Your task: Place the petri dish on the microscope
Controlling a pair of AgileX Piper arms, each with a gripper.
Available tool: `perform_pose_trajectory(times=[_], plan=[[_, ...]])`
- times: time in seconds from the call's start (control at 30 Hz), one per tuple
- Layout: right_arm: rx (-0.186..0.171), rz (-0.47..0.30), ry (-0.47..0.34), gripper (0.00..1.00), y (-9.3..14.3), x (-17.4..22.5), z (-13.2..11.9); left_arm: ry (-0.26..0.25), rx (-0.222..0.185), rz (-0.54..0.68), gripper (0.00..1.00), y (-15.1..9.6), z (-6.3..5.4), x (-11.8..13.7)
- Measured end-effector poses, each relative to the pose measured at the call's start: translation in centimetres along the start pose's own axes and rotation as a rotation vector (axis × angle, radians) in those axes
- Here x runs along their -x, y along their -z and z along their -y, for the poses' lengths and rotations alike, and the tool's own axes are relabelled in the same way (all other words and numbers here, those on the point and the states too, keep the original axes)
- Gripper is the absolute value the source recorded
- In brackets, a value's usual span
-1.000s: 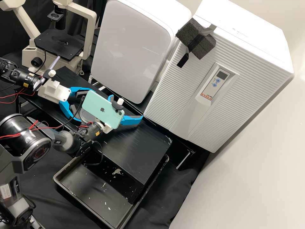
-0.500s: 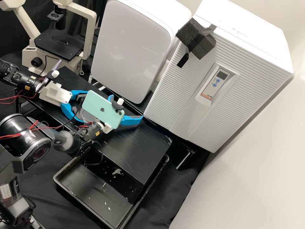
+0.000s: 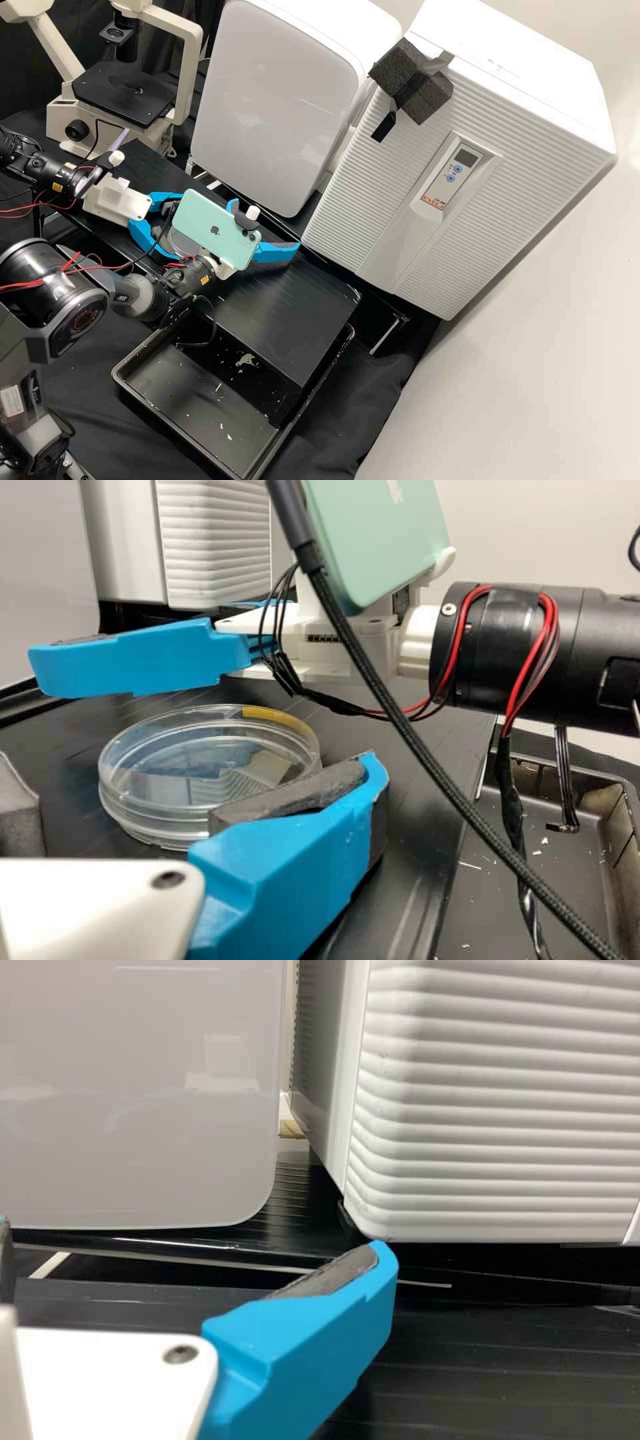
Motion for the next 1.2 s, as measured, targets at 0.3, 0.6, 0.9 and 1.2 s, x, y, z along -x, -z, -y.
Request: perform_pose_trajectory(times=[0.3,0.6,0.9,1.2], plan=[[0.0,0.0,0.0,1.0,0.0,0.0,0.0,-0.008,0.013,-0.003,0.0,-0.21,-0.02,-0.15],[0.0,0.0,0.0,1.0,0.0,0.0,0.0,-0.009,0.016,-0.003,0.0,-0.28,-0.02,-0.2],[0.0,0.0,0.0,1.0,0.0,0.0,0.0,-0.009,0.017,-0.002,0.0,-0.34,-0.01,-0.23],[0.0,0.0,0.0,1.0,0.0,0.0,0.0,-0.01,0.013,0.003,0.0,-0.36,-0.02,-0.21]])
